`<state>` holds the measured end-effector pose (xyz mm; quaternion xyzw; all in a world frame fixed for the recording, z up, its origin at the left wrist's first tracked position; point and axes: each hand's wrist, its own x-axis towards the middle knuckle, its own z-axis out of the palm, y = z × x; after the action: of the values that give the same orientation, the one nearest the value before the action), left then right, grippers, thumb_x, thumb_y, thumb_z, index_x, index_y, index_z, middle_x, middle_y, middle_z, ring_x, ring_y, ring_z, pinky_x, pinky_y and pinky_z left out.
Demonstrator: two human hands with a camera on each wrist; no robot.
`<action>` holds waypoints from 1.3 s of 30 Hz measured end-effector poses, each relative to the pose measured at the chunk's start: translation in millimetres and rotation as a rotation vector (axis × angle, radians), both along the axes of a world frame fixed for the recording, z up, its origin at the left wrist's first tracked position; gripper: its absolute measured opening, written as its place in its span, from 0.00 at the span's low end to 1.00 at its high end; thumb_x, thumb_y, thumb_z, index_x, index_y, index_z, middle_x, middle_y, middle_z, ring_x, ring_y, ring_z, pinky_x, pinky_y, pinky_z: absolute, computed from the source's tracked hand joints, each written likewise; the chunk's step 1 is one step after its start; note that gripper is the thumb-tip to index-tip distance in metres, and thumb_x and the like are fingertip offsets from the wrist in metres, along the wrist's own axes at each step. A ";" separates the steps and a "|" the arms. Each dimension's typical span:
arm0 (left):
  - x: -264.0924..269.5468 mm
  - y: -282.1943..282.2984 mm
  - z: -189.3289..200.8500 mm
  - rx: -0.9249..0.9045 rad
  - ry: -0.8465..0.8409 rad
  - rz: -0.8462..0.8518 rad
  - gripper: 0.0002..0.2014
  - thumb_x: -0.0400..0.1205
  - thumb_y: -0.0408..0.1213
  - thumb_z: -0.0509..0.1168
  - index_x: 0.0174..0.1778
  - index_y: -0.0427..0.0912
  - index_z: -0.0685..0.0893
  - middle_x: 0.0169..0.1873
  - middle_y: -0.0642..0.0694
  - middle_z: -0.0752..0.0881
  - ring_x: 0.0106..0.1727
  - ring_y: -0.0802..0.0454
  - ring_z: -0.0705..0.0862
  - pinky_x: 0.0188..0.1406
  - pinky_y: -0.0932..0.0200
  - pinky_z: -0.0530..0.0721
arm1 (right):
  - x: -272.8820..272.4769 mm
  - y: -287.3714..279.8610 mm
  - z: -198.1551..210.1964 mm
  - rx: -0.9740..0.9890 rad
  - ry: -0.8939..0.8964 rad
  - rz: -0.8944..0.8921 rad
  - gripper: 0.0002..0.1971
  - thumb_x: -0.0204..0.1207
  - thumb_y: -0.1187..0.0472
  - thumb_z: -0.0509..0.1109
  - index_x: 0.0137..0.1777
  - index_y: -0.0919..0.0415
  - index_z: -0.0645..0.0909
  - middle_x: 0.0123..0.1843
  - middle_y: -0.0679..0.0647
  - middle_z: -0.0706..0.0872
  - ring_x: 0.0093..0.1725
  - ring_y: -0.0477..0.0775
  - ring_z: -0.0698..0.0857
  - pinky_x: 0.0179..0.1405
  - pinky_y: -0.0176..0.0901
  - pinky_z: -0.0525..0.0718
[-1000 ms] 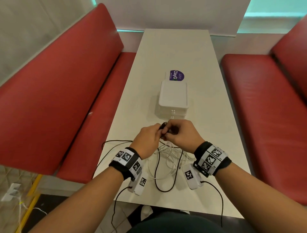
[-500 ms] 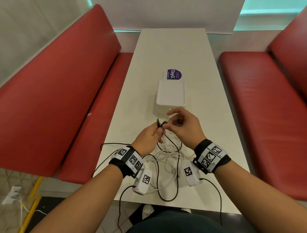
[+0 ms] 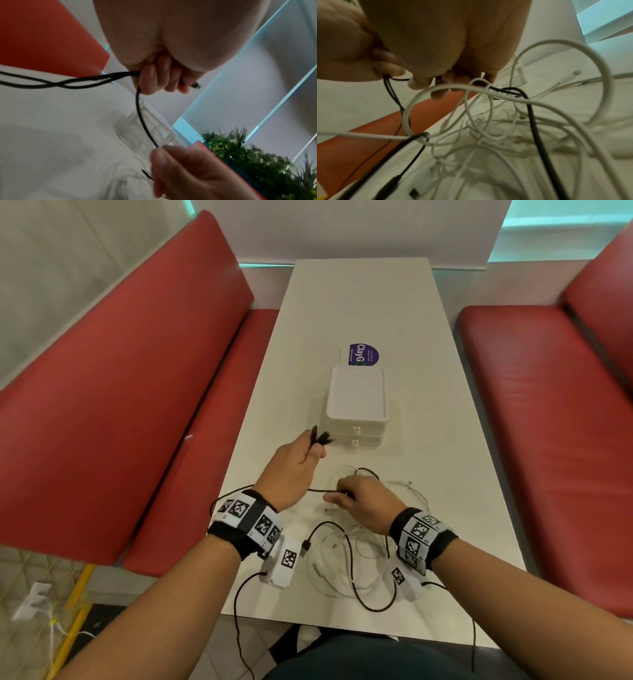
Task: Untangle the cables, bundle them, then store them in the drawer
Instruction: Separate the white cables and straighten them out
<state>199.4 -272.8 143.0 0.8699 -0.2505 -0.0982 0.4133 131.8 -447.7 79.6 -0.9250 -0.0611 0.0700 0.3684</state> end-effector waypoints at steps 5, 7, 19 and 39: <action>-12.4 -4.5 -3.1 0.528 -0.104 -0.192 0.17 0.86 0.51 0.61 0.62 0.43 0.71 0.57 0.45 0.82 0.52 0.41 0.86 0.49 0.44 0.83 | 4.5 -2.8 4.5 0.072 -0.240 0.012 0.10 0.88 0.56 0.56 0.54 0.58 0.78 0.47 0.52 0.79 0.46 0.54 0.79 0.47 0.48 0.77; -12.9 -6.8 -8.0 0.587 -0.173 -0.176 0.13 0.88 0.49 0.57 0.61 0.43 0.70 0.51 0.44 0.85 0.49 0.37 0.86 0.43 0.45 0.82 | 3.6 -2.2 7.8 0.090 -0.228 0.004 0.10 0.89 0.56 0.57 0.55 0.58 0.78 0.46 0.49 0.80 0.45 0.51 0.78 0.46 0.46 0.76; 0.6 40.0 -1.0 0.652 -0.191 0.190 0.06 0.87 0.41 0.55 0.49 0.43 0.72 0.42 0.37 0.87 0.35 0.39 0.73 0.36 0.50 0.72 | 3.0 -40.6 13.4 -0.121 -0.227 -0.044 0.13 0.91 0.53 0.56 0.55 0.53 0.83 0.48 0.44 0.87 0.45 0.52 0.83 0.53 0.49 0.76; -22.7 -4.7 -10.5 0.372 -0.092 -0.112 0.07 0.88 0.38 0.59 0.60 0.42 0.75 0.47 0.48 0.83 0.49 0.45 0.82 0.47 0.50 0.79 | 4.8 -5.9 29.8 -0.285 -0.309 -0.079 0.13 0.85 0.44 0.62 0.63 0.49 0.78 0.32 0.47 0.87 0.31 0.56 0.81 0.33 0.46 0.75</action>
<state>176.6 -277.5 132.4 0.9196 -0.2948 -0.1258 0.2272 136.6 -453.6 109.3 -0.9692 -0.0700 -0.0792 0.2225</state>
